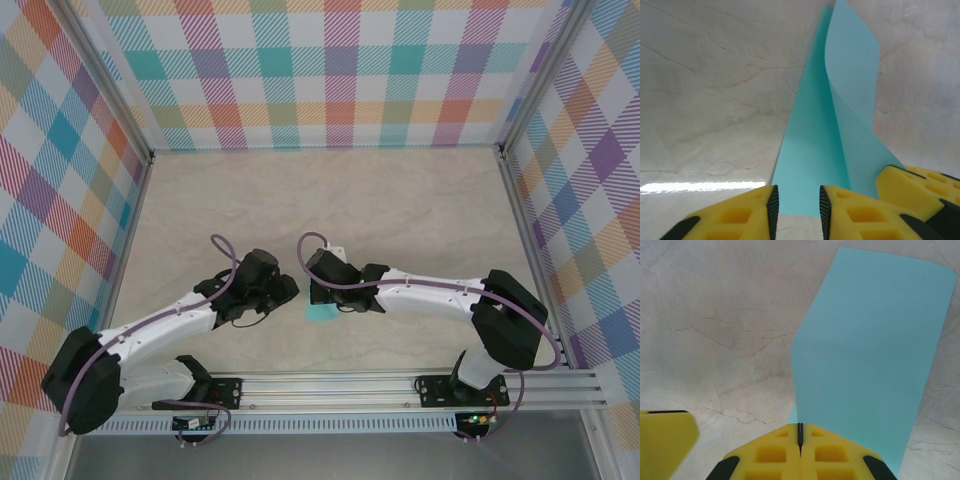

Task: Fold a paper plane with a square sheet of paper (pick it up from the middle)
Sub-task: Fold the triangle a second time at the center of the table.

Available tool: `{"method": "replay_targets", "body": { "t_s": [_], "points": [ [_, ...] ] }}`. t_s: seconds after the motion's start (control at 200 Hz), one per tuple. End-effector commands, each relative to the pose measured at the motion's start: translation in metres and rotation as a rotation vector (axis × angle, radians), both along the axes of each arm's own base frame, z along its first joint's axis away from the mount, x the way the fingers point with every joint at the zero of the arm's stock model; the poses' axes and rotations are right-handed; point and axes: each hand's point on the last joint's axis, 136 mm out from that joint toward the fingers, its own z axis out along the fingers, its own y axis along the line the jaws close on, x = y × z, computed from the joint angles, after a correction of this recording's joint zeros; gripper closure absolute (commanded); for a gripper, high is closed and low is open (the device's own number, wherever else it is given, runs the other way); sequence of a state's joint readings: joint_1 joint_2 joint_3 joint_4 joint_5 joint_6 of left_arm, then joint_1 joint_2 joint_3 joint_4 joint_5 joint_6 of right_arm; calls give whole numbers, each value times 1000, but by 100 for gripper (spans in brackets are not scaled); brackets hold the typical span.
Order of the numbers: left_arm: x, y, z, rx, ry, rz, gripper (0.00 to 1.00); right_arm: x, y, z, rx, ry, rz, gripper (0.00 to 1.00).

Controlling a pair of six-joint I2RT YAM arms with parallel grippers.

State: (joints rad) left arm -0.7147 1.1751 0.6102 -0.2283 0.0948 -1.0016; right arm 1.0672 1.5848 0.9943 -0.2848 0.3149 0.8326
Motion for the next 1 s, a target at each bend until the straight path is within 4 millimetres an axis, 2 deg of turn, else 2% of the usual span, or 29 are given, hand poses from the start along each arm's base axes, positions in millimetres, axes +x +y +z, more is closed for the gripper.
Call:
{"method": "replay_targets", "body": {
  "t_s": [0.0,0.195,0.49,0.71,0.995],
  "points": [
    [3,-27,-1,-105,23,-71,80,-4,-1,-5,42,27,-28,96],
    [4,-34,-21,-126,81,-50,93,-6,-4,-15,51,39,-48,96],
    [1,-36,-35,-117,120,-39,100,-7,-11,-25,62,53,-91,96],
    [-5,-44,-42,-125,140,-67,100,-8,-14,-28,71,57,-107,96],
    [-3,-61,-53,-130,160,-91,100,-8,-16,-28,83,55,-122,96]
  ]
}}
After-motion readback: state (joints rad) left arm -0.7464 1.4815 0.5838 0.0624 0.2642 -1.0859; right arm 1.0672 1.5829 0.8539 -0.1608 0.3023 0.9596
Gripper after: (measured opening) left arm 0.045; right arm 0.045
